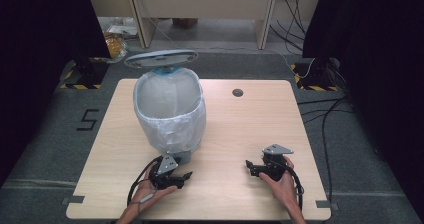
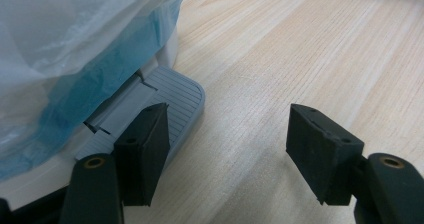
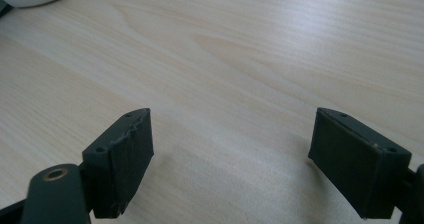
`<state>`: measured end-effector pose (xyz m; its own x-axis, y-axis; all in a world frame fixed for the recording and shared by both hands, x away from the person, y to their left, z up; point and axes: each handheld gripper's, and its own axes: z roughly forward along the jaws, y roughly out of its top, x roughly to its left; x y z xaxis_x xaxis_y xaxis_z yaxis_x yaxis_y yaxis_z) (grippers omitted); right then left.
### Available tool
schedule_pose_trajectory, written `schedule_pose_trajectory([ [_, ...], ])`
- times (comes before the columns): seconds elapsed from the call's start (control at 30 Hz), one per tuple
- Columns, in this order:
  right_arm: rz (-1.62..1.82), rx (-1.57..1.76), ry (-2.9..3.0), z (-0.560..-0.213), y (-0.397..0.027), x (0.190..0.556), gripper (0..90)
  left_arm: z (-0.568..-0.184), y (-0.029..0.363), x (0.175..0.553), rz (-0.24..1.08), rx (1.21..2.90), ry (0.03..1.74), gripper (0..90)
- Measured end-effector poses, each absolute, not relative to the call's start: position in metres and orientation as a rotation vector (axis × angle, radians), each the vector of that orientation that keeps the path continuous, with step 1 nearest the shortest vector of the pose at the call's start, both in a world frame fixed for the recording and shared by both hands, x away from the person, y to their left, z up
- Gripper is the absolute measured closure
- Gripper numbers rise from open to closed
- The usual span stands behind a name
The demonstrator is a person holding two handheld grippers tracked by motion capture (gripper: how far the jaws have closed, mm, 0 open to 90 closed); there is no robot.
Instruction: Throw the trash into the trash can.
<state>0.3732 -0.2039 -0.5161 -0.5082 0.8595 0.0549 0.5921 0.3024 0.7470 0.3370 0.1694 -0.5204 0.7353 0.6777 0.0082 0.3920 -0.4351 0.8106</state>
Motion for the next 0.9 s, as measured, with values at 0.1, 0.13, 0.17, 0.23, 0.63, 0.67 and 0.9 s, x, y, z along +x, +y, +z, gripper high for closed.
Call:
schedule_pose_trajectory([
  [0.1,1.037,1.303,2.224,-0.516,-0.205,0.371,17.7,-0.52,0.169,0.337,0.426,2.079,0.805,33.1],
  [0.13,1.023,1.308,2.23,-0.516,-0.206,0.369,17.7,-0.52,0.169,0.337,0.425,2.08,0.804,33.1],
  [0.17,1.023,1.308,2.23,-0.516,-0.206,0.369,17.7,-0.52,0.169,0.337,0.425,2.079,0.805,33.1],
  [0.23,1.004,1.3,2.23,-0.516,-0.206,0.367,17.7,-0.52,0.169,0.337,0.427,2.078,0.805,33.1],
  [0.63,0.954,1.274,2.241,-0.517,-0.204,0.36,15.0,-0.521,0.169,0.337,0.429,2.078,0.805,33.1],
  [0.67,0.954,1.274,2.241,-0.517,-0.204,0.36,15.0,-0.521,0.169,0.337,0.429,2.077,0.805,33.1],
  [0.9,0.954,1.272,2.243,-0.517,-0.204,0.36,14.6,-0.521,0.169,0.336,0.428,2.077,0.805,33.1],
])
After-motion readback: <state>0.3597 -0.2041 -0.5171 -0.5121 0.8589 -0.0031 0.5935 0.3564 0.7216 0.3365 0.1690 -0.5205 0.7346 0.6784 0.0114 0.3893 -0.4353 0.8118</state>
